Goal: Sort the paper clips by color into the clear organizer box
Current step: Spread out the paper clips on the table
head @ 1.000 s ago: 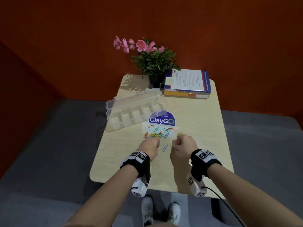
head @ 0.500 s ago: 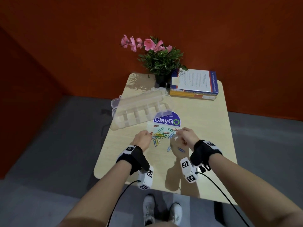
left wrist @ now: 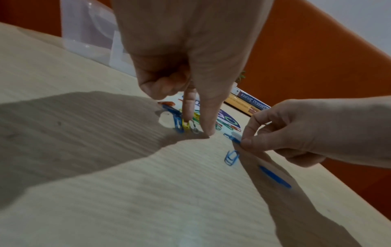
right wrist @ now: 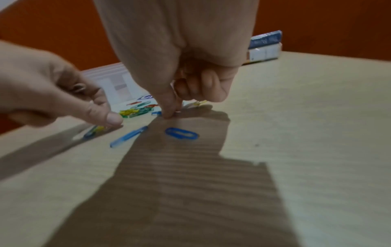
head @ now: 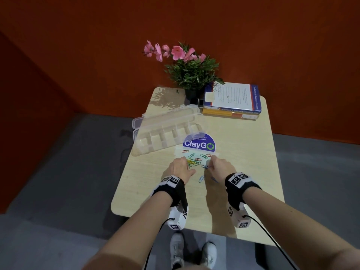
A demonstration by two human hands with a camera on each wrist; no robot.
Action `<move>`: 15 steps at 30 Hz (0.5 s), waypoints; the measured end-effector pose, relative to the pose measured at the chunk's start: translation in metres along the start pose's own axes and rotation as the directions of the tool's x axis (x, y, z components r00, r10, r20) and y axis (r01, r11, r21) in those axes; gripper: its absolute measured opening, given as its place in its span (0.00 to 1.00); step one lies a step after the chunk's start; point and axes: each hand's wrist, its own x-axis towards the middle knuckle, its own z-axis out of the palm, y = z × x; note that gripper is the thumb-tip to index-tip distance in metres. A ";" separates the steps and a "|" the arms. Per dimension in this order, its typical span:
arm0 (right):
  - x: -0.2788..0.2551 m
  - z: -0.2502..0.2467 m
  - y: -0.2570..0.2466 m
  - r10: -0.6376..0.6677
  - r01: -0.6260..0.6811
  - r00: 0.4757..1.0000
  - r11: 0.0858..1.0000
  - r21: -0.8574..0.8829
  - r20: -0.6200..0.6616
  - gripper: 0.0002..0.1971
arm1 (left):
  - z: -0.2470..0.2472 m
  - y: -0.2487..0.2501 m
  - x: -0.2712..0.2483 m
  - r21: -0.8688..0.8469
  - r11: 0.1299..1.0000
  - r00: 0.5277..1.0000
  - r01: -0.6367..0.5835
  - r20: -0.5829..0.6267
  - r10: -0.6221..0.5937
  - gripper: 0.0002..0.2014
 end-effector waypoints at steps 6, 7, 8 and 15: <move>-0.007 0.006 0.006 -0.008 0.007 1.000 0.998 -0.066 -0.001 0.14 | 0.001 0.005 0.010 0.044 0.999 1.000 0.021 0.021 -0.022 0.08; -0.008 0.005 0.008 0.009 -0.009 1.000 1.000 -0.029 0.003 0.14 | 0.002 0.005 0.011 0.047 0.999 0.999 0.023 0.025 -0.024 0.07; -0.009 0.004 0.011 0.033 -0.033 0.999 0.999 0.018 0.007 0.14 | 0.002 0.005 0.013 0.054 0.998 0.999 0.019 0.027 -0.020 0.07; -0.017 -0.004 0.027 0.271 -0.245 0.963 0.876 0.414 -0.003 0.05 | 0.006 0.004 0.017 0.077 0.996 0.999 -0.035 0.043 0.032 0.09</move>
